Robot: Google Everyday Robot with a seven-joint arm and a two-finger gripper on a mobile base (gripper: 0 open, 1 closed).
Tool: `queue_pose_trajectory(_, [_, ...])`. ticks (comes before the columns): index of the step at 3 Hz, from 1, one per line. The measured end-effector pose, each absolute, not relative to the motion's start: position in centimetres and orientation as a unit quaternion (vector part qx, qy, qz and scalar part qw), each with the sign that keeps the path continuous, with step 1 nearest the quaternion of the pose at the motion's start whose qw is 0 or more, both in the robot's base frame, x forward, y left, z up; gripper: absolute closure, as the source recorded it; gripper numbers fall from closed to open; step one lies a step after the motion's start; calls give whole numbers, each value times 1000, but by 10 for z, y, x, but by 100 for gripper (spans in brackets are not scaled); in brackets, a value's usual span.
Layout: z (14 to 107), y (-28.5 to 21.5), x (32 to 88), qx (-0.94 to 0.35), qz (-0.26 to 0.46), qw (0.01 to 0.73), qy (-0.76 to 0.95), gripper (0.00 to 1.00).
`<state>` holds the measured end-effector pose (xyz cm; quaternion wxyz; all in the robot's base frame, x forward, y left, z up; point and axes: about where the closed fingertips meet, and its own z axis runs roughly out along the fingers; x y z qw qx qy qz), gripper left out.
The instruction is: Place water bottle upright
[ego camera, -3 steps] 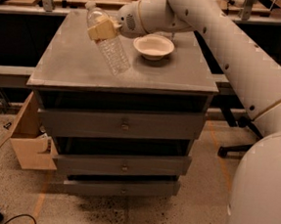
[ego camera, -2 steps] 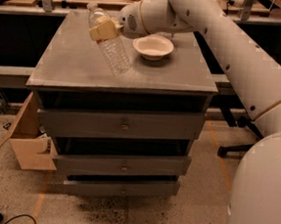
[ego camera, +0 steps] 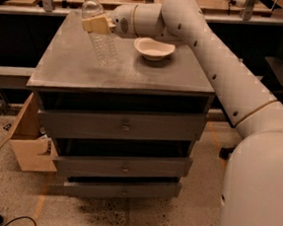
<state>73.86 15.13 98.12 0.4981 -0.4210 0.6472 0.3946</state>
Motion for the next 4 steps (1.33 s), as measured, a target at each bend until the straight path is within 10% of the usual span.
queue_pose_trajectory(3, [964, 184, 758, -432, 406, 589, 549, 100])
queue_pose_trajectory(4, [955, 184, 757, -424, 401, 605, 541, 82])
